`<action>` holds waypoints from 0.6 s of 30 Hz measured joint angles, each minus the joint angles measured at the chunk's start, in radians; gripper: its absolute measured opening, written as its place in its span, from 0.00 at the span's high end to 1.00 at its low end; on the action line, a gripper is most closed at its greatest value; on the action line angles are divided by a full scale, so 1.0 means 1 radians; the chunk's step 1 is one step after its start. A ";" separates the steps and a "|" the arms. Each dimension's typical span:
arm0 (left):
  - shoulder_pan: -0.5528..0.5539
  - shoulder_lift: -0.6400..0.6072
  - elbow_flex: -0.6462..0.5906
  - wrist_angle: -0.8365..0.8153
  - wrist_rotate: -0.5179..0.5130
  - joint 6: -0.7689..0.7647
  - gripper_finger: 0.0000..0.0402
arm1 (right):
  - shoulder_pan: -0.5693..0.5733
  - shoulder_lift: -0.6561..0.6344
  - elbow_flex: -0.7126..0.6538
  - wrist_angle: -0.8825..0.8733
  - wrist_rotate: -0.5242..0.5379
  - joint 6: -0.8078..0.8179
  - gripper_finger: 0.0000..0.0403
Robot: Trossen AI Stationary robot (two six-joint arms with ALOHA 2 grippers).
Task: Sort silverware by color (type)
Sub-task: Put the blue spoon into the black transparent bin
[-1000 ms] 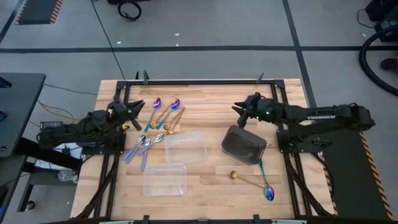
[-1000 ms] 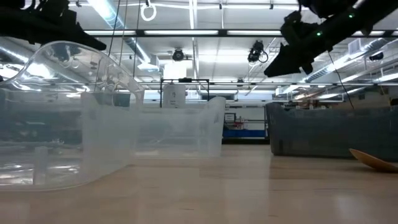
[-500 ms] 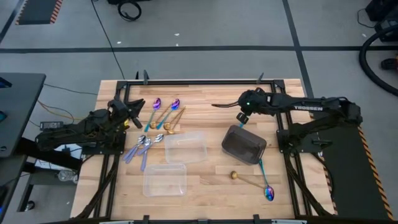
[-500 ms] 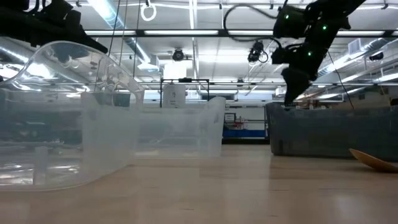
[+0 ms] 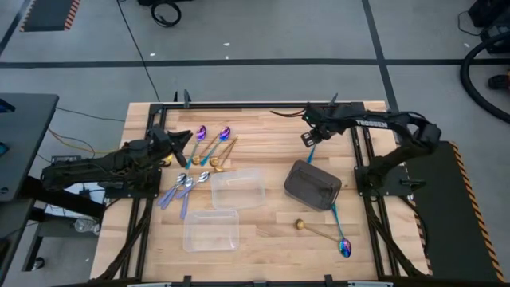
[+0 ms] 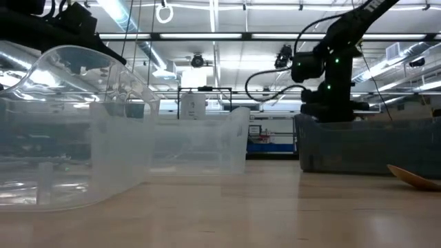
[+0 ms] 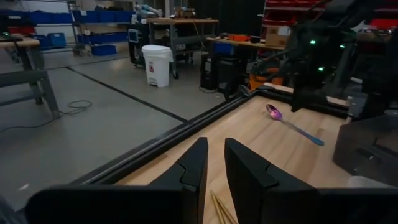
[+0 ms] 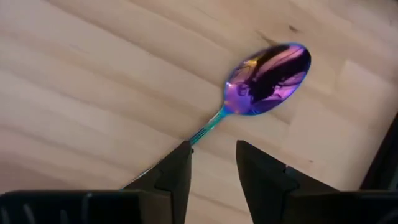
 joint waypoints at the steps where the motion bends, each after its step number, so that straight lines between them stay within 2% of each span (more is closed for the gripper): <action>1: 0.000 0.001 0.000 0.001 0.002 0.000 0.85 | -0.010 0.013 0.000 0.005 -0.008 0.002 0.63; 9: 0.000 0.004 0.000 0.034 0.004 0.002 0.85 | -0.078 0.121 0.000 0.016 -0.047 0.045 0.56; 18: 0.000 0.004 0.000 0.035 0.004 0.003 0.85 | -0.082 0.194 0.028 0.082 -0.100 0.077 0.59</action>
